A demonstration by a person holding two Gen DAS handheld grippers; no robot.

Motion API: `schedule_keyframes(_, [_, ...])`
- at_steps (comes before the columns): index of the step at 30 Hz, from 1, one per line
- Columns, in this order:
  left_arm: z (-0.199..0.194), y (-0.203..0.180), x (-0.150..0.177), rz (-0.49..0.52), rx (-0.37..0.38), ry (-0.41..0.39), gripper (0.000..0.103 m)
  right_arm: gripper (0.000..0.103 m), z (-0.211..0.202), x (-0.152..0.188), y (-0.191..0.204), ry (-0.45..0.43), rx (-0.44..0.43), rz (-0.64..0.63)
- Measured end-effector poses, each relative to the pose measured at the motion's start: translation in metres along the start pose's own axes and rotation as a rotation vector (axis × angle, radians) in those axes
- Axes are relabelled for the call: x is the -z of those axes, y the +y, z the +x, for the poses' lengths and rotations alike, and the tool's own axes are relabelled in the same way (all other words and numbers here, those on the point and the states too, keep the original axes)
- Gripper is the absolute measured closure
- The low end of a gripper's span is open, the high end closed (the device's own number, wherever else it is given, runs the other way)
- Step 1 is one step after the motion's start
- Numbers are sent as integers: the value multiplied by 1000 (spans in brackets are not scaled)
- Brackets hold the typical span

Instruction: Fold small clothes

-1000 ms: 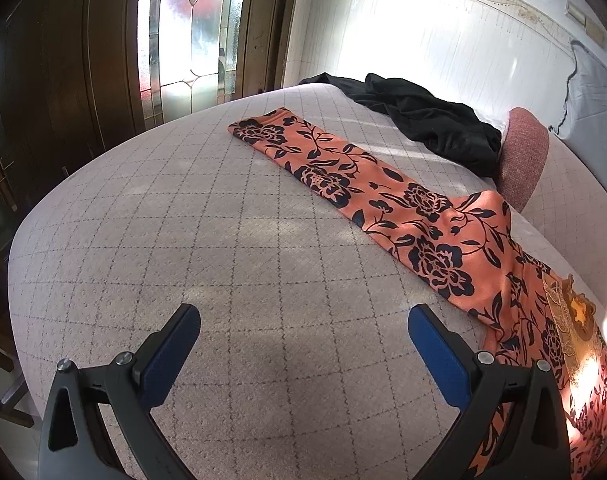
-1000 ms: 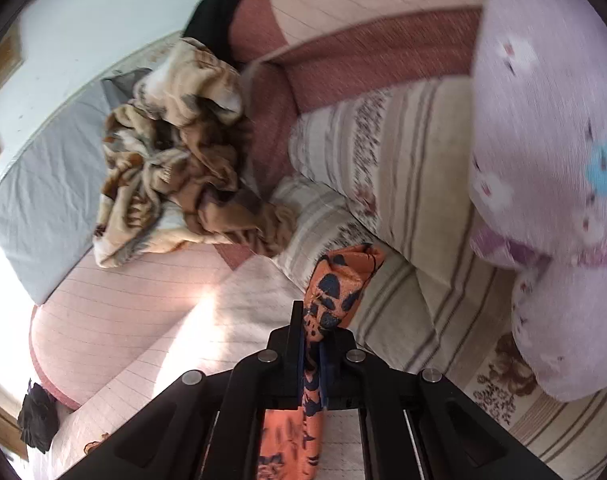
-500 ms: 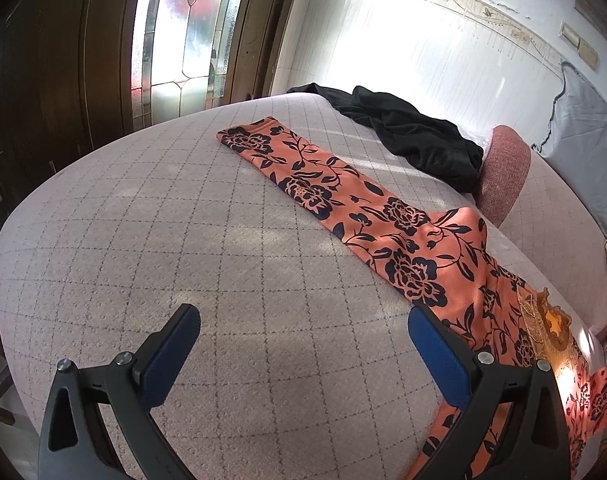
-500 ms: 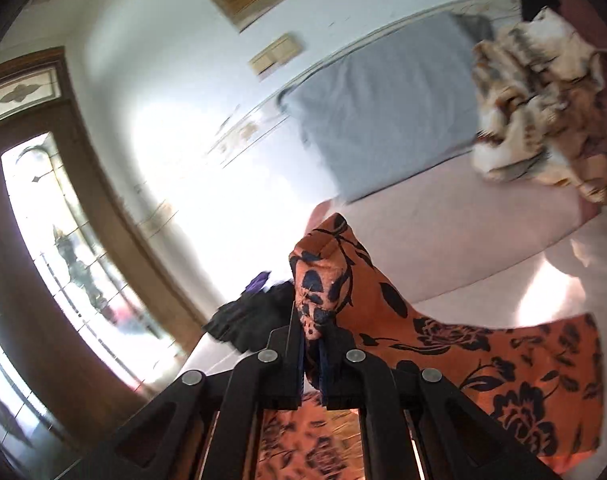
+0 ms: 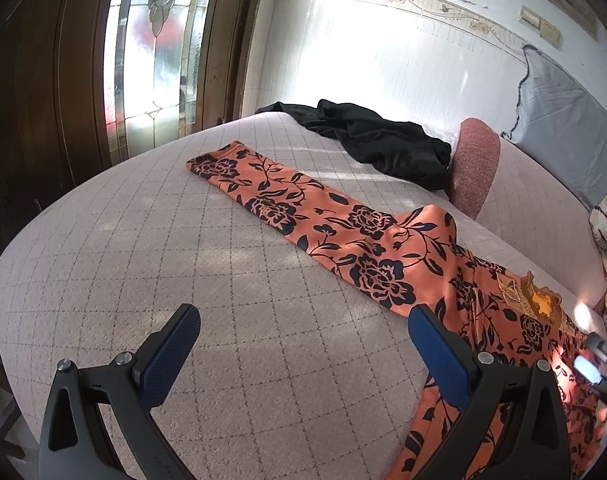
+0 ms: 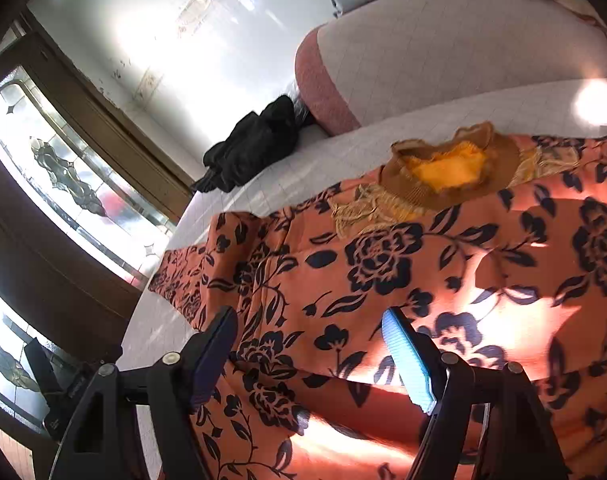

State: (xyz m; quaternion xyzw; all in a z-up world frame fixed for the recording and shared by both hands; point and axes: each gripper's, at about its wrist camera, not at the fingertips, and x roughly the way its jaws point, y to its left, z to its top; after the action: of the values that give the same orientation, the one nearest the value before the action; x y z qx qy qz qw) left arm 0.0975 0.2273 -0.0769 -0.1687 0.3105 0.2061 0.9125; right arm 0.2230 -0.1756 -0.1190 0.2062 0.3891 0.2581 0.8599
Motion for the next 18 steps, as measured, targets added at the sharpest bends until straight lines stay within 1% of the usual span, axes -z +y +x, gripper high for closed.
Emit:
schedule_keyframes(2, [-10,-13,0,70,28,-15,0,23,-32,-6,-11,-45,15,16])
schedule_keyframes(5, [-24,-41,-1,170,141,12,0,22,-70,-12,-44,-83,25,86])
schedule_keyframes(7, [-30,-63,-2,224,227,41,0,22,-91,-16,-73,-101,28,151])
schedule_keyframes(8, [-31,-75,-2,245,257,52,0,22,-101,-17,-89,-114,35,192])
schedule_keyframes(9, [-32,-86,-3,264,280,61,0,22,-111,-18,-106,-129,32,243])
schedule_keyframes(11, [-29,-109,-4,293,321,89,0,20,-125,-21,-136,-150,-17,336])
schedule_keyframes(13, [-24,-132,-3,317,349,117,0,19,-120,-22,-163,-125,-102,417])
schedule_keyframes(14, [-20,-144,-2,327,370,136,0,19,-113,-21,-177,-98,-106,458])
schedule_keyframes(15, [-16,-155,-1,335,383,154,0,19,-105,-19,-190,-68,-42,492])
schedule_keyframes(16, [-12,-166,1,346,387,168,0,20,-100,-16,-198,-48,-10,514])
schedule_keyframes(17, [-8,-176,2,360,397,177,0,20,-101,-15,-201,-53,-51,529])
schedule_keyframes(18, [-3,-185,3,370,412,185,0,19,-107,-19,-198,-69,-73,519])
